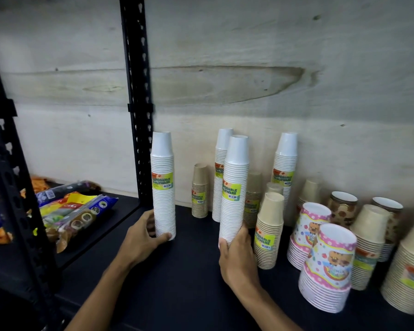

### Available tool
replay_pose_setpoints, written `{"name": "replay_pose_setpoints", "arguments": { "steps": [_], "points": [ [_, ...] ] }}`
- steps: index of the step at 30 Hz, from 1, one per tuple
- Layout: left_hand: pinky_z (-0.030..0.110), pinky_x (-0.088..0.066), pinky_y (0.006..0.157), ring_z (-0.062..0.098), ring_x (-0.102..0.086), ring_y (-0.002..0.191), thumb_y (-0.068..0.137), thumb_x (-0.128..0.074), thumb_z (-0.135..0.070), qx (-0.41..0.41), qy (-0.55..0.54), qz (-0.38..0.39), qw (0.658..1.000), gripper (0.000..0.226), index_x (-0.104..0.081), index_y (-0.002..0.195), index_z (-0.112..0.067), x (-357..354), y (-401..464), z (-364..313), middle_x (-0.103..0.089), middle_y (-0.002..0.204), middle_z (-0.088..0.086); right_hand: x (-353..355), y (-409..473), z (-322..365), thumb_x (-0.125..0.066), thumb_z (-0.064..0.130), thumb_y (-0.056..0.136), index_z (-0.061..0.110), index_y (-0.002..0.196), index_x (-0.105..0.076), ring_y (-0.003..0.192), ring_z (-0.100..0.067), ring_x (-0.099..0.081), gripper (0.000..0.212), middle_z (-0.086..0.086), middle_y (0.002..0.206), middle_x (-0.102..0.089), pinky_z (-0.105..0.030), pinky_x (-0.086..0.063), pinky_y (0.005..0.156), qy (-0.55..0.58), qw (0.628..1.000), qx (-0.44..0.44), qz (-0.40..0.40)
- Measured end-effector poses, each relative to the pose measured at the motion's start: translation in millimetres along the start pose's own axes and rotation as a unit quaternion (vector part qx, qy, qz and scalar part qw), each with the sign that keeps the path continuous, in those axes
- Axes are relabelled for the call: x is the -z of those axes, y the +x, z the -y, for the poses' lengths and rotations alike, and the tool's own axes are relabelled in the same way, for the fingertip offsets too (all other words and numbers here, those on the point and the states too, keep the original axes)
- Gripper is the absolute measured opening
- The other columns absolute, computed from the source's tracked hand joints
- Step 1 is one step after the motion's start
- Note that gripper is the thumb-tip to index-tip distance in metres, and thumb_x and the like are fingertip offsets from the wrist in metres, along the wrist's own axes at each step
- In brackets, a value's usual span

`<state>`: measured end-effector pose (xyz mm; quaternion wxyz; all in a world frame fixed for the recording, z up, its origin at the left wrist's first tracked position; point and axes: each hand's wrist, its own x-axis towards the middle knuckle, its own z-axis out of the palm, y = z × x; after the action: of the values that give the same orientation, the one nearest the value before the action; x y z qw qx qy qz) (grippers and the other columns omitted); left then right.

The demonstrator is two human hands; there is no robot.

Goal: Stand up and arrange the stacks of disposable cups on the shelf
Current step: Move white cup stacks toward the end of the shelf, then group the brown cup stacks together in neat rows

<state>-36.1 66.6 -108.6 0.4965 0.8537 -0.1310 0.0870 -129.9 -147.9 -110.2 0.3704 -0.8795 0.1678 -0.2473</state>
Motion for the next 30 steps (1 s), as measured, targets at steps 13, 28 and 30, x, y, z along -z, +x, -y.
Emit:
{"name": "replay_pose_setpoints", "arguments": {
  "steps": [13, 28, 30],
  "points": [
    [0.035, -0.046, 0.105, 0.016, -0.060, 0.118, 0.075, -0.084, -0.016, 0.036, 0.009, -0.028, 0.999, 0.082, -0.039, 0.144, -0.019, 8, 5, 13, -0.058, 0.136, 0.003, -2, 0, -3, -0.057, 0.029, 0.097, 0.009, 0.151, -0.024, 0.130, -0.021, -0.051, 0.066, -0.006, 0.143, -0.049, -0.031, -0.044, 0.104, -0.023, 1.000, 0.004, -0.005],
    [0.032, -0.055, 0.088, 0.006, -0.058, 0.104, 0.080, -0.077, -0.037, -0.018, 0.118, -0.136, 0.983, 0.067, -0.047, 0.137, -0.023, 0, -59, -14, -0.059, 0.125, -0.008, 21, -26, -3, -0.051, 0.037, 0.100, 0.001, 0.154, -0.016, 0.137, -0.022, -0.045, 0.074, -0.010, 0.151, -0.043, -0.028, -0.036, 0.108, -0.055, 0.997, 0.007, 0.049],
    [0.028, -0.055, 0.085, 0.003, -0.059, 0.100, 0.082, -0.075, -0.038, -0.036, 0.118, -0.119, 0.985, 0.059, -0.050, 0.134, -0.025, -8, -65, -28, -0.061, 0.118, -0.011, 26, -31, -5, -0.052, 0.037, 0.099, 0.004, 0.151, -0.022, 0.136, -0.020, -0.045, 0.069, -0.008, 0.149, -0.045, -0.026, -0.036, 0.106, -0.052, 0.997, 0.013, 0.047]
  ]
}}
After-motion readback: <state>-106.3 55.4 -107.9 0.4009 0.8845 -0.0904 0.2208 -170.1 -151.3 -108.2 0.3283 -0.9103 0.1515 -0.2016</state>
